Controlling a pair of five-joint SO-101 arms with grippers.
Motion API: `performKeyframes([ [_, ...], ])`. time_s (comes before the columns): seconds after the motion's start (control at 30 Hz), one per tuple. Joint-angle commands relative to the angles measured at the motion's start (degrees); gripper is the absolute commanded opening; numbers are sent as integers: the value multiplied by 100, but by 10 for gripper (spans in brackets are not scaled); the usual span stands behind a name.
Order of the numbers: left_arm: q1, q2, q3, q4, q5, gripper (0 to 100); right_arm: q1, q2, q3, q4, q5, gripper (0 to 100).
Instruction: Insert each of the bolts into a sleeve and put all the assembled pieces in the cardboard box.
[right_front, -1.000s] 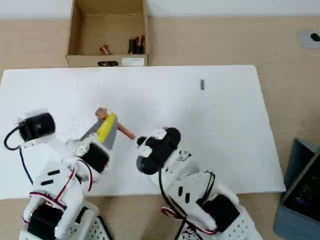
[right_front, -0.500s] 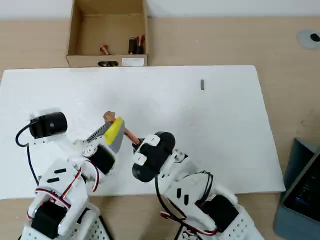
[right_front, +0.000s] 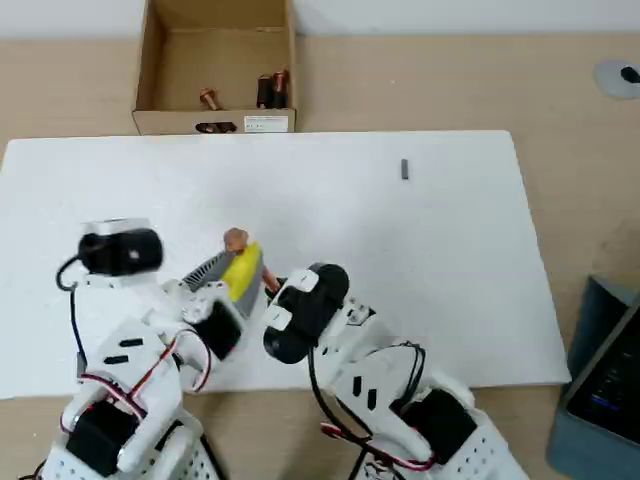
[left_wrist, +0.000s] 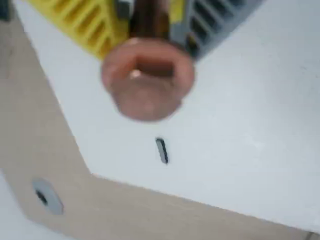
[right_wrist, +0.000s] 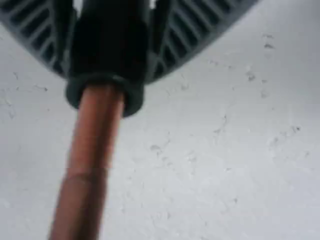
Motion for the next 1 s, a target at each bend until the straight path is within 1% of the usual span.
performKeyframes([
  [0.0,387,13,9,-79,-149,2,-84,-646,-409,-176,53,9],
  [0.1,404,13,44,-70,-167,2,-84,-646,-409,-176,53,9],
  [0.2,624,4,299,-62,-334,2,-75,-646,-418,-185,53,9],
  [0.3,809,4,484,-70,-334,2,-75,-646,-505,-185,53,9],
  [0.53,809,4,668,-79,-343,9,-57,-646,-558,-185,53,9],
  [0.6,809,4,642,-79,-343,55,-57,-646,-549,-176,53,9],
  [0.73,800,13,642,-70,-352,195,-57,-646,-541,-167,53,9],
  [0.77,800,13,642,-70,-352,210,-57,-646,-532,-158,53,9],
  [0.9,800,22,519,-70,-360,213,-57,-646,-532,-158,53,9],
  [0.97,765,31,448,-70,-527,213,-48,-646,-497,-149,53,9],
])
